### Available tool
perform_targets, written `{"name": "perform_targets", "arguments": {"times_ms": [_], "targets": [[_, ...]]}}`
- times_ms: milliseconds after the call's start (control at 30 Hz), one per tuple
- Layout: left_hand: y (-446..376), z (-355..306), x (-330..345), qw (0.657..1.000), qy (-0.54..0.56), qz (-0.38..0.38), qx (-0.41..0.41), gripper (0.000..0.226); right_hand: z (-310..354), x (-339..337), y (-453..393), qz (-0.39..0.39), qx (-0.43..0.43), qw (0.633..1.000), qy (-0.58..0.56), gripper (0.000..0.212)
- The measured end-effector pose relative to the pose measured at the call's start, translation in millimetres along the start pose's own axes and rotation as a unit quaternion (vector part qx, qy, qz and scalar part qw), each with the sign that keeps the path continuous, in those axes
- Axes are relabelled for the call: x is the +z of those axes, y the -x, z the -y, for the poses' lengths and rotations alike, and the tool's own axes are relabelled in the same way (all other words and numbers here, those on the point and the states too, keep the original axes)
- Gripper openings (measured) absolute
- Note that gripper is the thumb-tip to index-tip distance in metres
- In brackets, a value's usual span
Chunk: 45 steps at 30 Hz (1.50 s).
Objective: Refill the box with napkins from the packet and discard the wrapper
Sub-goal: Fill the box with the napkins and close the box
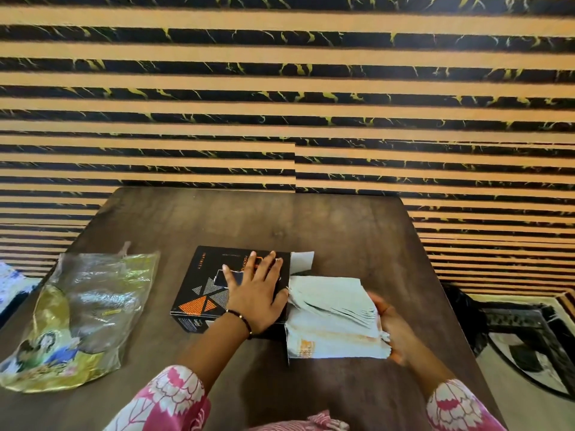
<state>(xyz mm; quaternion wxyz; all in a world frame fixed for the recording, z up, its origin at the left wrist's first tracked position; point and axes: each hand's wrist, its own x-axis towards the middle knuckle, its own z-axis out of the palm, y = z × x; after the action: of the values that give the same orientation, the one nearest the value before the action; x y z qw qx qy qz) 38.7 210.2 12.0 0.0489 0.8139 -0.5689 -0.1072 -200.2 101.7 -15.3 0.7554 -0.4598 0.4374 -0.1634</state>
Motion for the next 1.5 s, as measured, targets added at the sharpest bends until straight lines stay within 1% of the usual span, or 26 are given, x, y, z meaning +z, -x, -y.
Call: {"name": "perform_targets", "arguments": {"times_ms": [67,133,233,367,433,467,600,633,700,767,867,900,1000,1033,1100,1167,1233,1267,1333,1433,1500], "targets": [[0,0,2,1.0,-0.012,0.003,0.007,0.088,6,2,-4,-0.009,0.002,0.999,0.032,0.037],[1,1,2,1.0,-0.009,0.003,0.009,0.089,12,5,-10,-0.008,0.012,0.999,0.04,0.042],[1,1,1,1.0,0.004,0.002,0.013,0.089,21,8,-18,0.002,0.025,0.999,0.034,0.036],[4,1,0,1.0,0.01,0.008,0.015,0.091,29,12,-25,-0.032,0.041,0.998,0.032,0.035],[4,1,0,1.0,0.004,0.009,0.012,0.09,31,11,-22,-0.011,0.055,0.997,0.045,0.026],[4,0,0,1.0,-0.002,0.01,0.011,0.09,31,10,-21,-0.003,0.062,0.996,0.057,0.026],[2,0,0,1.0,-0.007,0.014,0.008,0.087,25,7,-15,0.003,0.071,0.987,0.146,0.046],[2,0,0,1.0,-0.006,0.013,0.007,0.089,23,8,-13,0.001,0.066,0.984,0.165,0.047],[2,0,0,1.0,-0.012,0.015,0.005,0.087,22,9,-12,-0.01,0.056,0.983,0.173,0.043],[1,0,1,1.0,-0.021,0.016,0.006,0.086,22,12,-14,-0.027,0.052,0.985,0.164,0.036],[0,0,2,1.0,-0.025,0.014,0.006,0.088,26,19,-20,-0.078,0.053,0.984,0.148,0.034],[0,0,2,1.0,-0.024,0.013,0.007,0.088,28,22,-22,-0.098,0.061,0.983,0.143,0.037],[1,0,2,1.0,-0.025,0.014,0.007,0.09,30,26,-31,-0.159,0.097,0.972,0.143,0.055],[1,0,2,1.0,-0.026,0.014,0.007,0.09,29,25,-34,-0.172,0.104,0.969,0.141,0.057],[1,-1,2,1.0,-0.023,0.011,0.009,0.09,27,24,-39,-0.179,0.108,0.969,0.129,0.053],[2,0,2,1.0,-0.009,-0.005,0.021,0.086,27,23,-39,-0.171,0.118,0.971,0.118,0.047],[4,1,3,0.999,-0.002,-0.02,0.041,0.076,29,23,-35,-0.144,0.119,0.975,0.124,0.041],[5,1,4,0.999,-0.003,-0.023,0.047,0.072,30,23,-33,-0.125,0.109,0.977,0.132,0.036],[4,0,5,0.999,-0.012,-0.02,0.043,0.072,32,22,-29,-0.081,0.071,0.982,0.155,0.03],[2,-2,5,0.999,-0.033,-0.006,0.013,0.081,34,24,-21,-0.029,0.035,0.985,0.166,0.04],[0,-2,4,0.999,-0.034,0.001,0.007,0.084,35,25,-18,-0.017,0.019,0.988,0.151,0.047]]}}
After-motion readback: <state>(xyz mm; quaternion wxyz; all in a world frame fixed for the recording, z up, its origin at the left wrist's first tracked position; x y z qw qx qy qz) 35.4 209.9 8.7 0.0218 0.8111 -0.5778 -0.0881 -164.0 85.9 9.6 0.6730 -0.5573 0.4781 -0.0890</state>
